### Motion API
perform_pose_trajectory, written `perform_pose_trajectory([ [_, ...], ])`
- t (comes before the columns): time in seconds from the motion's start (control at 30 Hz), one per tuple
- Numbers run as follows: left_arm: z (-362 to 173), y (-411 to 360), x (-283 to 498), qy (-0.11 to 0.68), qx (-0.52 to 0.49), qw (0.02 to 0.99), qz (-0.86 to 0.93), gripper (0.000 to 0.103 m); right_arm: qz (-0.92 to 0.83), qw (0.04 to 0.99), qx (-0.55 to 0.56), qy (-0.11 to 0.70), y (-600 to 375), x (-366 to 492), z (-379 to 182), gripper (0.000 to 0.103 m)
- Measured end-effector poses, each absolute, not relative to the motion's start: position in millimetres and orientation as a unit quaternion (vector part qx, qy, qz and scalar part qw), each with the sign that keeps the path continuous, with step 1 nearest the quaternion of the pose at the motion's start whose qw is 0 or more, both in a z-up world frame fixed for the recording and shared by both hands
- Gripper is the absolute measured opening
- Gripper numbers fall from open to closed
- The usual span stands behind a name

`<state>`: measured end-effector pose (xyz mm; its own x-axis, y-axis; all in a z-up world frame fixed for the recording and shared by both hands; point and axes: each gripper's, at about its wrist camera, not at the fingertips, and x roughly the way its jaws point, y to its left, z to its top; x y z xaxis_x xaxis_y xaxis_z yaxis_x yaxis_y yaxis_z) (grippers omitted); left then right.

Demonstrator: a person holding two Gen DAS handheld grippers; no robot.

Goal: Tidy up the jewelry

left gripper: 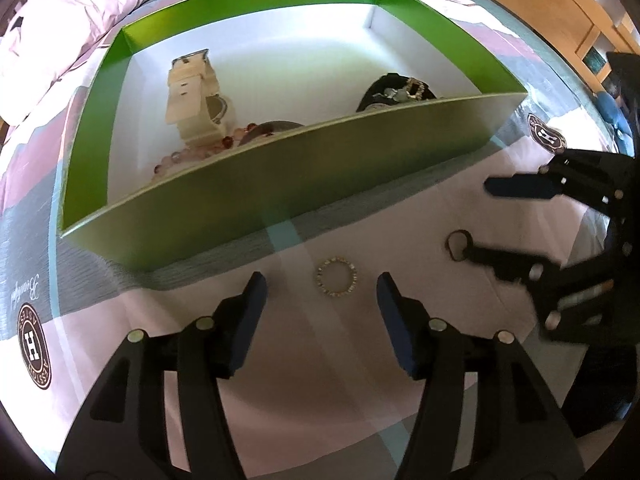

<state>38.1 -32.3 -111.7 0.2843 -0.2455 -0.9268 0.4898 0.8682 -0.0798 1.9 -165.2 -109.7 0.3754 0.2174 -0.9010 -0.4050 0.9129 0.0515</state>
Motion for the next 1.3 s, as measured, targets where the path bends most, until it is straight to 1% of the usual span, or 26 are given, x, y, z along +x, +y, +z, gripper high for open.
perform_pose_trajectory([
  [0.13,-111,-36,37,0.550,0.114,0.794,-0.233,0.062,0.195,0.825,-0.071,0.526,-168,5,-105,0.055],
  [0.27,-110,-41,35,0.543,0.119,0.798,-0.232,0.061,0.220,0.816,-0.099,0.526,-154,-3,-107,0.055],
  [0.47,-114,-47,34,0.536,0.134,0.804,-0.221,0.052,0.219,0.808,-0.115,0.534,-152,-8,-112,0.055],
  [0.6,-113,-44,37,0.536,0.132,0.806,-0.213,0.044,0.215,0.807,-0.110,0.539,-155,-4,-115,0.055],
  [0.97,-111,-32,39,0.541,0.127,0.812,-0.181,0.043,0.216,0.809,-0.105,0.537,-166,-9,-112,0.055],
  [1.17,-111,-32,39,0.539,0.131,0.812,-0.181,0.044,0.229,0.806,-0.127,0.531,-153,-11,-116,0.055],
  [1.2,-111,-33,39,0.538,0.132,0.813,-0.180,0.044,0.229,0.807,-0.130,0.528,-151,-12,-117,0.054],
  [1.27,-111,-33,39,0.537,0.132,0.813,-0.180,0.043,0.232,0.809,-0.131,0.524,-149,-11,-118,0.040],
  [1.3,-111,-33,39,0.536,0.131,0.814,-0.181,0.034,0.236,0.809,-0.129,0.523,-148,-11,-117,0.034],
])
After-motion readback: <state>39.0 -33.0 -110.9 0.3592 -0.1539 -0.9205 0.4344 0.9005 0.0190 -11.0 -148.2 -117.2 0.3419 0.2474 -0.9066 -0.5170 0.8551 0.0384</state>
